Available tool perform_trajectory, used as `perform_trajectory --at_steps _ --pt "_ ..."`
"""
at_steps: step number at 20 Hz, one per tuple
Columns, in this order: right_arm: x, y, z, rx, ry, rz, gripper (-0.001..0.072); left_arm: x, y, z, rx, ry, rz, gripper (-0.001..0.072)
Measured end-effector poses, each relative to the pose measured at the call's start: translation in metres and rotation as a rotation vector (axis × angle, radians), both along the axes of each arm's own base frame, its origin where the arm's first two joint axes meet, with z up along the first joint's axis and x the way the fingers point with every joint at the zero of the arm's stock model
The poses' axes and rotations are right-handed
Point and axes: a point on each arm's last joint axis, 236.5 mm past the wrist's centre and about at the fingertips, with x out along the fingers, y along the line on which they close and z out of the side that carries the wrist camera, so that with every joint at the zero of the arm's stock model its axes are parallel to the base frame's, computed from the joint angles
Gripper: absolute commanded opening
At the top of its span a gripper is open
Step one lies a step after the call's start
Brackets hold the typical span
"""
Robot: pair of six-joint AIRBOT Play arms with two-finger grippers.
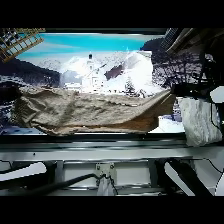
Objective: Fold the clothes and pants, and hang the long-sleeved shirts on hangers.
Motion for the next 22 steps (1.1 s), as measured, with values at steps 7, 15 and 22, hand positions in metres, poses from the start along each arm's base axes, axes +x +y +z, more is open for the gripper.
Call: perform_trajectory --at_steps 7,15,22 --pt "0.012 -0.012 0.023 -0.061 -0.089 -0.006 0.0019 0.013 0.027 0.123 0.227 -0.329 0.091 0.0011" --pt "-0.005 -0.022 0.075 -0.144 -0.224 -0.022 0.0019 -0.019 0.066 0.228 0.419 -0.576 0.245 0.0012" --pt "-0.031 -0.029 0.110 -0.202 -0.314 -0.042 0.0019 -0.043 0.089 0.259 0.487 -0.635 0.329 0.0011"
